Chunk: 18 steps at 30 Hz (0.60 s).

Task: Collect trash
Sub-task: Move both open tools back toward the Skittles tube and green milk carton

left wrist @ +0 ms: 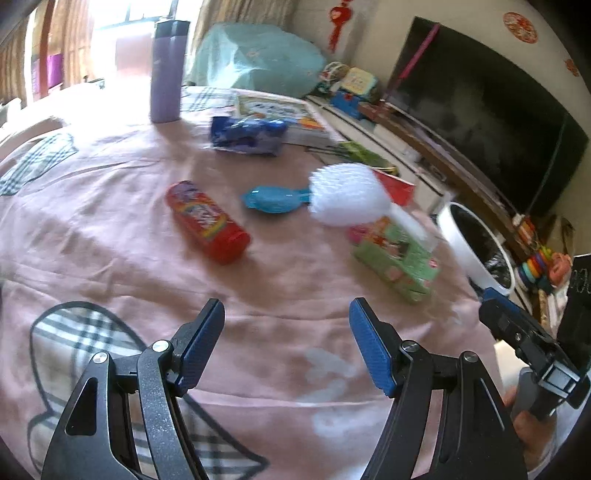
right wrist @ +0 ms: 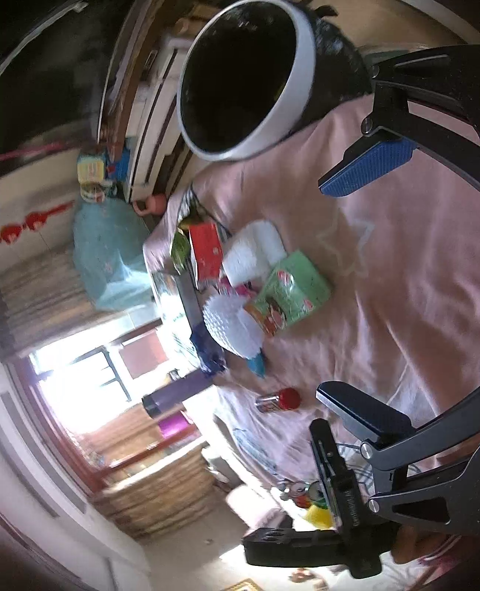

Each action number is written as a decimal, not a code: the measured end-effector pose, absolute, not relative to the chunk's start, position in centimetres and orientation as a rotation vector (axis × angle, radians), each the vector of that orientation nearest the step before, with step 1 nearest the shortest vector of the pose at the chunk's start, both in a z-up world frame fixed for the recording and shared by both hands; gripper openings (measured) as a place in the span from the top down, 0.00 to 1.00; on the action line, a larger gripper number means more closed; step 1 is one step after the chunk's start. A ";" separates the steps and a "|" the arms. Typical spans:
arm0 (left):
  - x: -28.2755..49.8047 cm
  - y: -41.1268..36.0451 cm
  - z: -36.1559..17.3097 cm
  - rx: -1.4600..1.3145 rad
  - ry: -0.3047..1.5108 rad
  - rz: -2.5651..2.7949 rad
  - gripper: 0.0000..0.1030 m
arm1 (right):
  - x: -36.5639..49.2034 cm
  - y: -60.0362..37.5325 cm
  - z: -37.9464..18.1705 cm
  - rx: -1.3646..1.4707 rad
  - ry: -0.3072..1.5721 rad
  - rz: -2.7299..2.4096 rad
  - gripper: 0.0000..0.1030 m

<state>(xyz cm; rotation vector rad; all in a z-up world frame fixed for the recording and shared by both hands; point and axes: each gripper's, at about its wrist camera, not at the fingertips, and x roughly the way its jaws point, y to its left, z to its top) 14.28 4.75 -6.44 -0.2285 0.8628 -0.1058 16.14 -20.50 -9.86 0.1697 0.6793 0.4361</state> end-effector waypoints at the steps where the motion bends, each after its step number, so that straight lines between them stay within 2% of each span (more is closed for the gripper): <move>1: 14.5 5.1 -6.5 -0.233 0.869 -0.096 0.31 | 16.4 -20.1 -9.9 0.154 0.683 0.442 0.02; 18: 23.2 10.0 -9.2 -0.277 0.976 0.072 0.27 | 21.2 -16.0 -11.2 -0.048 0.734 0.488 0.04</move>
